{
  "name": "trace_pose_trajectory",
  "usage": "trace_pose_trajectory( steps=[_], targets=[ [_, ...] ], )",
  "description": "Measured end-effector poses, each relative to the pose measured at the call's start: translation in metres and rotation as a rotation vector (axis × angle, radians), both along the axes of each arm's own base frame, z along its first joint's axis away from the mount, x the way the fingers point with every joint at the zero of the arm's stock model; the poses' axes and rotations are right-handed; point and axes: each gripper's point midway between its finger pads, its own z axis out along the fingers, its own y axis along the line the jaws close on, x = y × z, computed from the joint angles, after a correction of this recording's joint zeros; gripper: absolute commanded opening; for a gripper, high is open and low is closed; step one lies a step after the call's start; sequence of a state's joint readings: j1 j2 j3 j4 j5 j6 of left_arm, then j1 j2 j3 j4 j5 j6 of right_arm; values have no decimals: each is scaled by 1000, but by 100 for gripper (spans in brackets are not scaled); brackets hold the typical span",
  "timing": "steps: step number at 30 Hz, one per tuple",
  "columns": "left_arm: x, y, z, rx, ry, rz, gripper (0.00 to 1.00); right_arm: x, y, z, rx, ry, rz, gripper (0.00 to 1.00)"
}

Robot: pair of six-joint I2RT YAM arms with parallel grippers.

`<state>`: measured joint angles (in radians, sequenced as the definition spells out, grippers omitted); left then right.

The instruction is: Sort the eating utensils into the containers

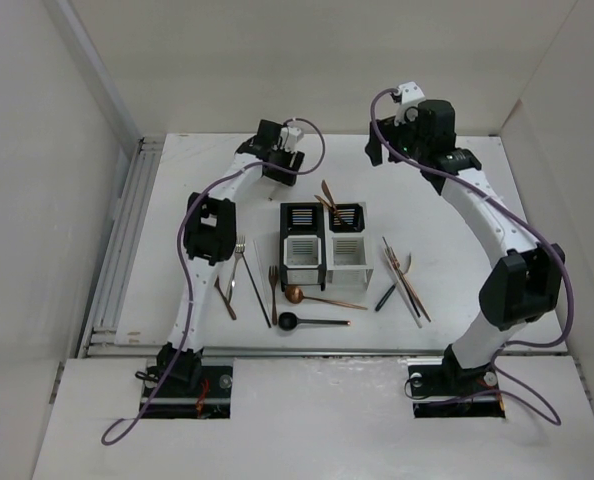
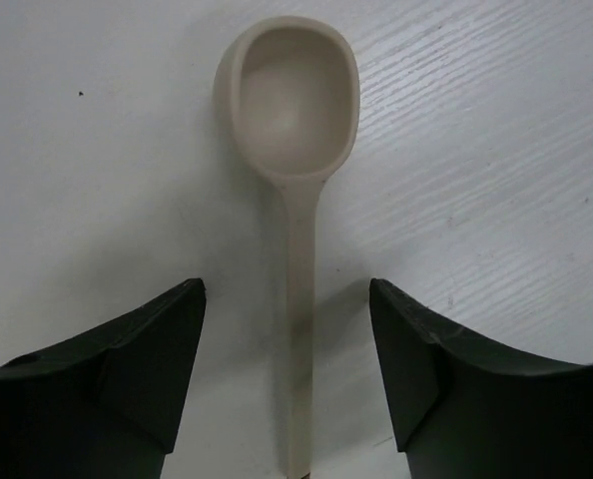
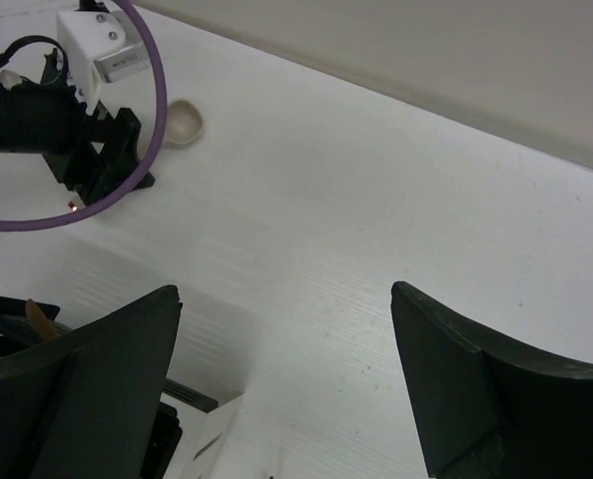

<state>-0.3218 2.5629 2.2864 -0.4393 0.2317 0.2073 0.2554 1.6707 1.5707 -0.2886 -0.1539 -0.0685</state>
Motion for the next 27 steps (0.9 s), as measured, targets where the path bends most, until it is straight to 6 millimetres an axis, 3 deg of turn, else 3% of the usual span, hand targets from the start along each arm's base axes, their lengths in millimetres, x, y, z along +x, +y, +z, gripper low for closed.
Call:
trace_pose_trajectory(
  steps=[2, 3, 4, 5, 14, 19, 21, 23, 27],
  targets=[
    [1, 2, 0, 14, 4, 20, 43, 1, -3, 2, -2, -3, -5, 91],
    [1, 3, -1, 18, 7, 27, 20, 1, -4, 3, -3, -3, -7, 91],
    [1, 4, -1, 17, 12, 39, 20, 1, -4, 4, -4, -5, -6, 91],
    [1, 6, -2, 26, 14, 40, 1, 1, -4, 4, -6, -5, -8, 91],
    [9, 21, 0, -60, 45, 113, 0, -12, -11, 13, -1, -17, -30, 88],
    [12, 70, 16, -164, 37, 231, 0, -33, -15, 23, 26, -44, -39, 88],
    [12, 88, 40, -191, -10, 259, 0, -40, -14, 28, 32, -58, -41, 88],
    [9, 95, 83, -233, -93, 258, 0, -47, -8, 30, 37, -71, -32, 87],
    [-9, 72, 204, -371, -314, 156, 0, -68, 14, 26, 39, -82, 10, 87]
  ],
)
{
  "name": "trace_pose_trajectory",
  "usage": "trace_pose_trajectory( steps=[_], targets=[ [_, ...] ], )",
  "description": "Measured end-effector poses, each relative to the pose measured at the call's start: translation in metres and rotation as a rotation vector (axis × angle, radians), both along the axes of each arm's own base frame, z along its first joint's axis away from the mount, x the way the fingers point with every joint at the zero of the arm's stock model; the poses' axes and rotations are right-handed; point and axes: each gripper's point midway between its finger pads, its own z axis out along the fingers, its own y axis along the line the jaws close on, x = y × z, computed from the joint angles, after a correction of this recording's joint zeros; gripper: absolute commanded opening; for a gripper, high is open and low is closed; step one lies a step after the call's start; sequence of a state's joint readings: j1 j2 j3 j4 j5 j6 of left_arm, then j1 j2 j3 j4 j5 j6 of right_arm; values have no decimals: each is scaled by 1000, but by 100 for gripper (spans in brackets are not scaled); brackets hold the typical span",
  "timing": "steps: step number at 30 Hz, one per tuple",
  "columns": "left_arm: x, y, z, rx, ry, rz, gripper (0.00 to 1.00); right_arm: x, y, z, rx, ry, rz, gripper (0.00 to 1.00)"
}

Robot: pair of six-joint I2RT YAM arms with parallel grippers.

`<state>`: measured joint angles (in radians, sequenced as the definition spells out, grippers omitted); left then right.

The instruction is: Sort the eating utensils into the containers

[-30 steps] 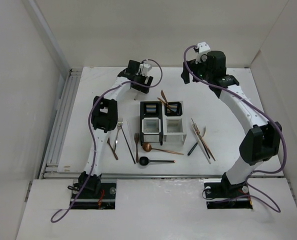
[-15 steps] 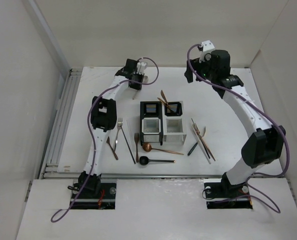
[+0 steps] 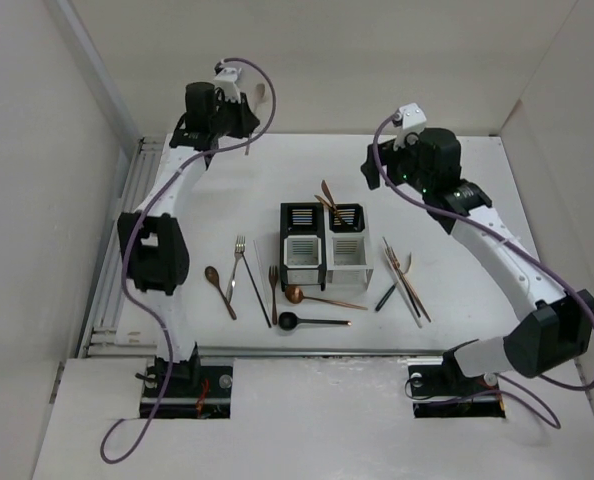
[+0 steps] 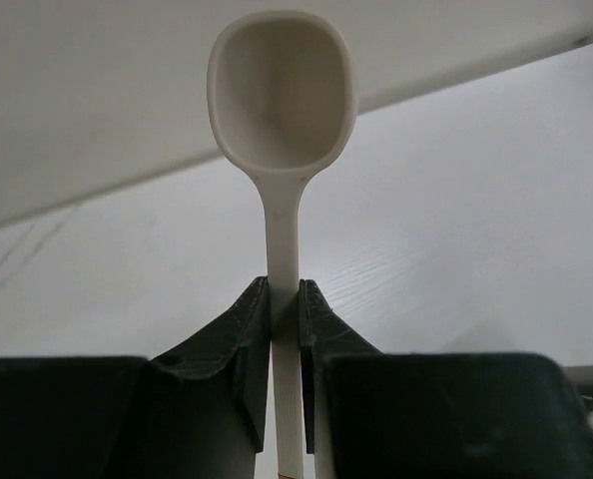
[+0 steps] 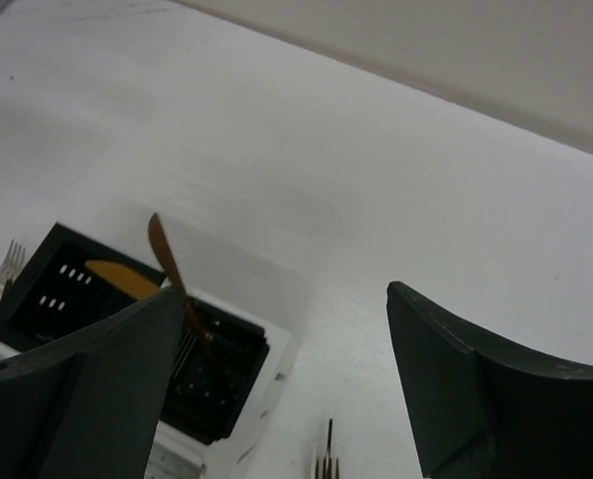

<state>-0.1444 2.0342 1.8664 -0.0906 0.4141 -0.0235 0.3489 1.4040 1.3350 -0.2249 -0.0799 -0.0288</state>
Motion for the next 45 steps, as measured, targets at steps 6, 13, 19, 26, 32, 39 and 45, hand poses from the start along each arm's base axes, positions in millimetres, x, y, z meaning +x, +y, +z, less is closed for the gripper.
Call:
trace_pose_trajectory(
  steps=[6, 13, 19, 26, 32, 39, 45],
  targets=[
    [-85, -65, 87, -126, -243, -234, 0, -45, 19, -16, -12, 9, 47, 87],
    [-153, -113, -16, -117, -162, -351, 0, -84, -1, 1, 24, -61, 11, 87],
    [-156, -112, -31, -129, -199, -274, 0, -98, -15, 20, 53, -123, -27, 87],
    [-180, -137, -35, -147, -274, -283, 0, -97, -20, 20, 47, -125, -54, 87],
    [-178, -135, -33, -156, -327, -226, 0, -97, -24, 19, 40, -123, -75, 87],
    [-182, -120, -65, -120, -276, -152, 0, -99, -32, 20, 16, -130, -102, 87],
    [-182, -117, -67, -114, -294, -125, 0, -99, -36, 21, -4, -141, -114, 87]
  ],
)
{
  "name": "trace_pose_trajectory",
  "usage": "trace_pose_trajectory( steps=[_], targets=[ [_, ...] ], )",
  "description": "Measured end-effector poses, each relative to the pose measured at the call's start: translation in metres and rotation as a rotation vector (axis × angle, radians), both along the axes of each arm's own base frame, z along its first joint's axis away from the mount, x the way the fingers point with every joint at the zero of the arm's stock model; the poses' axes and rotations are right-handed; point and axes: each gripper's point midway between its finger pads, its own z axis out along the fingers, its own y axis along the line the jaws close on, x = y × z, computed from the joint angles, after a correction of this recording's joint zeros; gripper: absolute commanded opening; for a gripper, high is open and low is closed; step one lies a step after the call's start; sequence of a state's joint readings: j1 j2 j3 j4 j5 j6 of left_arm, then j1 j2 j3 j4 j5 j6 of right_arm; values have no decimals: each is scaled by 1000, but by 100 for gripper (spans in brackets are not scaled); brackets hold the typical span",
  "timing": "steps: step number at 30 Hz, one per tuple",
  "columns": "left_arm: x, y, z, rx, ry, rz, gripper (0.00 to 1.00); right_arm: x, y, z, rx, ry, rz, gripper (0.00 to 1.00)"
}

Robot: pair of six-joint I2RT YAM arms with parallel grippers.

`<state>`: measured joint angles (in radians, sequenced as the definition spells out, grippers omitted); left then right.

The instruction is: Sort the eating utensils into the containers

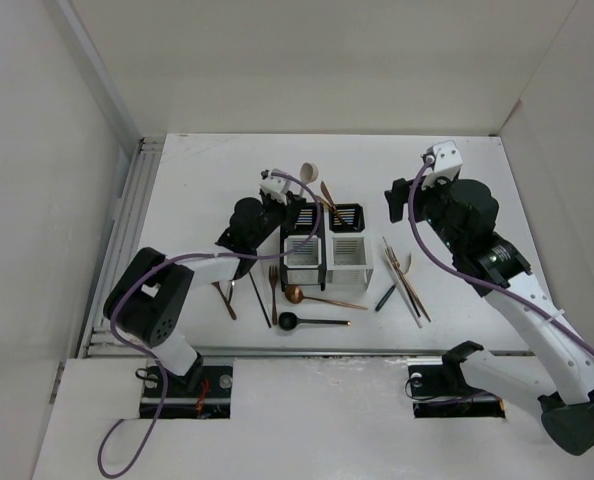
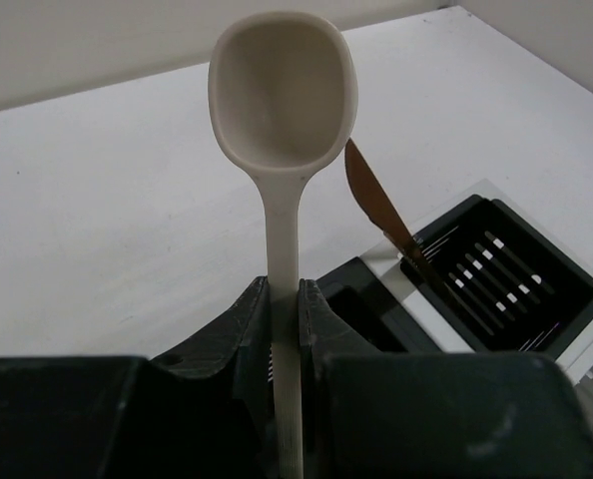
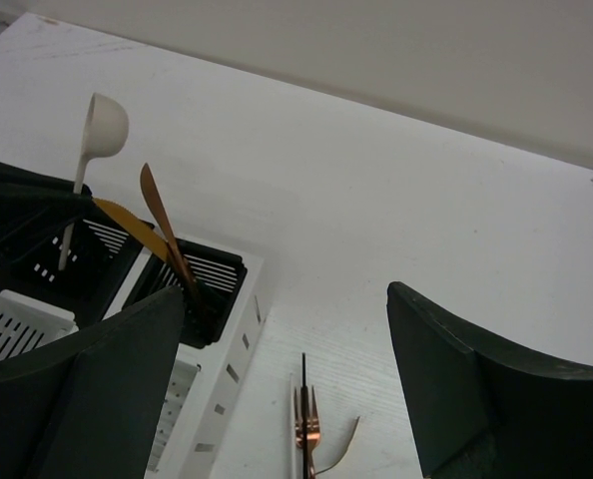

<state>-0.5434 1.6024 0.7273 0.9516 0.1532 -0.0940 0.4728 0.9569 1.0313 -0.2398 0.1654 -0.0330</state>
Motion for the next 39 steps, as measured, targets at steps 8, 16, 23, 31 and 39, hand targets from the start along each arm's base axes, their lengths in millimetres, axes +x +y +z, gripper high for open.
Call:
trace_pose_trajectory(
  steps=[8, 16, 23, 31, 39],
  targets=[
    [6, 0, -11, 35, -25, 6, 0, 0, -5, -3, -26, 6, -17, 88],
    [2, 1, -16, 46, -32, 4, 8, 2, -6, -4, -39, 7, -27, 90],
    [-3, -2, -17, 39, -34, -9, 36, 7, -5, -13, -64, 26, -30, 91],
    [-8, -1, -17, 34, -45, -13, 37, 10, -4, -16, -73, 35, -28, 91],
    [-9, 12, -14, 62, -34, 49, 54, 10, -4, -11, -73, 24, -27, 91]
  ],
)
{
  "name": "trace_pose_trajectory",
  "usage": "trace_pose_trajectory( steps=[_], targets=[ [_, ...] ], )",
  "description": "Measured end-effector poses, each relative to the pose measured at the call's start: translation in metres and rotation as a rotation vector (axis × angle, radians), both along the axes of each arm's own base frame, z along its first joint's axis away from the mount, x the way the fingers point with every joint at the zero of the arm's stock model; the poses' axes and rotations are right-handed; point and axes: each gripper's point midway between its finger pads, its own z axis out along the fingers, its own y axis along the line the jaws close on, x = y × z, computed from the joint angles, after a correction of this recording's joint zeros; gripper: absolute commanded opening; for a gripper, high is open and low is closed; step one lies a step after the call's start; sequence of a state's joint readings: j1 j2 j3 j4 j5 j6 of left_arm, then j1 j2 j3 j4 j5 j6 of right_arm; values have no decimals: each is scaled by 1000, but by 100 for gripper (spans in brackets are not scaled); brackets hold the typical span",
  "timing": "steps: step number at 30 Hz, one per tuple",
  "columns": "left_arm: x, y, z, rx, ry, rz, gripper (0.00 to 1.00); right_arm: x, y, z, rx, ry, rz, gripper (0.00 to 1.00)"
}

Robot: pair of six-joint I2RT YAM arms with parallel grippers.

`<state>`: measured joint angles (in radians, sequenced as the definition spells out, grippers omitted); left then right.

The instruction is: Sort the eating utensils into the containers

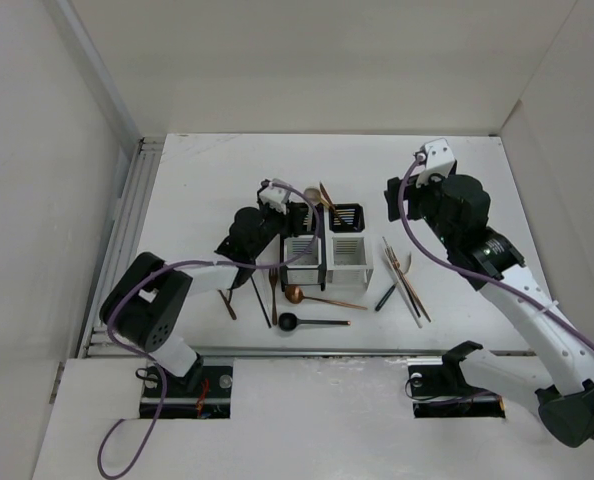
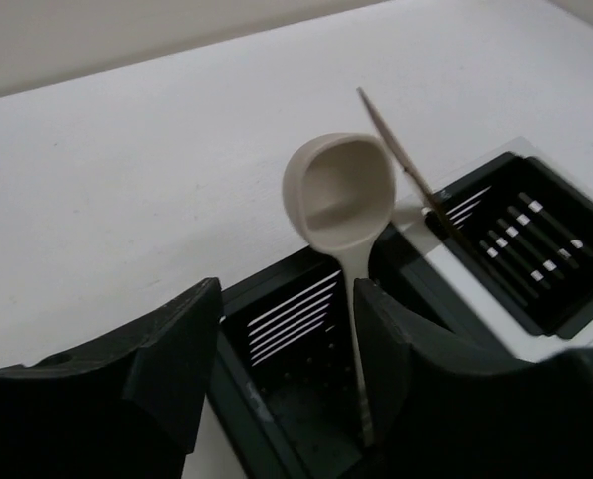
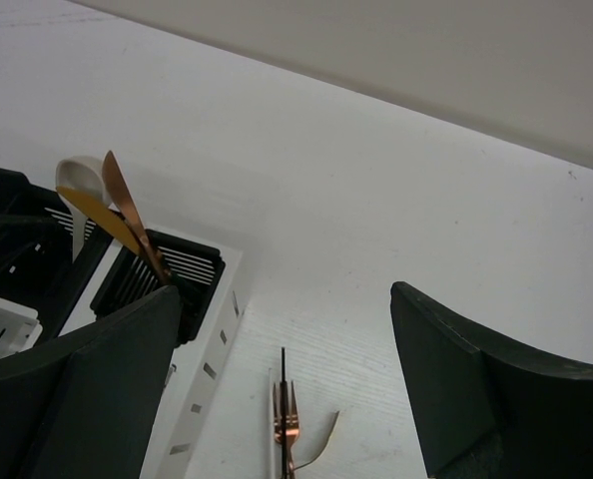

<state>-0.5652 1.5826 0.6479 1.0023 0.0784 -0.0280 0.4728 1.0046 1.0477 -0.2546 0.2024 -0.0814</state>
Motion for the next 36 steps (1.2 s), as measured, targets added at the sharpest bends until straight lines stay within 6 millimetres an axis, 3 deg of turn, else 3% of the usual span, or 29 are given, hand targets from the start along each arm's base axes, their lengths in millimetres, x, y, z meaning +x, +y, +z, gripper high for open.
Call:
trace_pose_trajectory(
  steps=[6, 8, 12, 14, 15, 18, 20, 22, 25, 27, 30, 36],
  targets=[
    [14, 39, 18, 54, 66, 147, 75, 6, 11, -11, -11, 34, 27, 95],
    [18, 59, 49, 31, 41, 208, 79, 8, 19, -18, -16, 55, 43, 97],
    [9, 103, 89, -8, 89, 353, 81, 14, 44, -35, -37, 107, 90, 97],
    [4, 122, 98, -29, 155, 420, 77, 15, 54, -44, -40, 131, 109, 97],
    [1, 130, 97, -41, 203, 451, 71, 15, 57, -48, -41, 142, 115, 97],
    [-6, 154, 72, -42, 379, 546, 61, 12, 67, -54, -31, 164, 135, 97],
    [-11, 165, 33, -6, 536, 605, 44, 10, 69, -55, -23, 175, 142, 97],
    [-18, 169, -15, 55, 702, 634, 34, 7, 71, -55, -14, 188, 147, 97],
    [-52, 171, -90, 159, 971, 641, 32, 2, 70, -58, -9, 212, 152, 97],
    [-84, 174, -119, 205, 1106, 648, 32, -2, 68, -60, -6, 228, 150, 97],
    [-116, 178, -129, 233, 1222, 661, 33, -9, 66, -61, 15, 244, 147, 97],
    [-134, 184, -119, 221, 1272, 706, 34, -27, 61, -72, 50, 277, 145, 95]
  ],
)
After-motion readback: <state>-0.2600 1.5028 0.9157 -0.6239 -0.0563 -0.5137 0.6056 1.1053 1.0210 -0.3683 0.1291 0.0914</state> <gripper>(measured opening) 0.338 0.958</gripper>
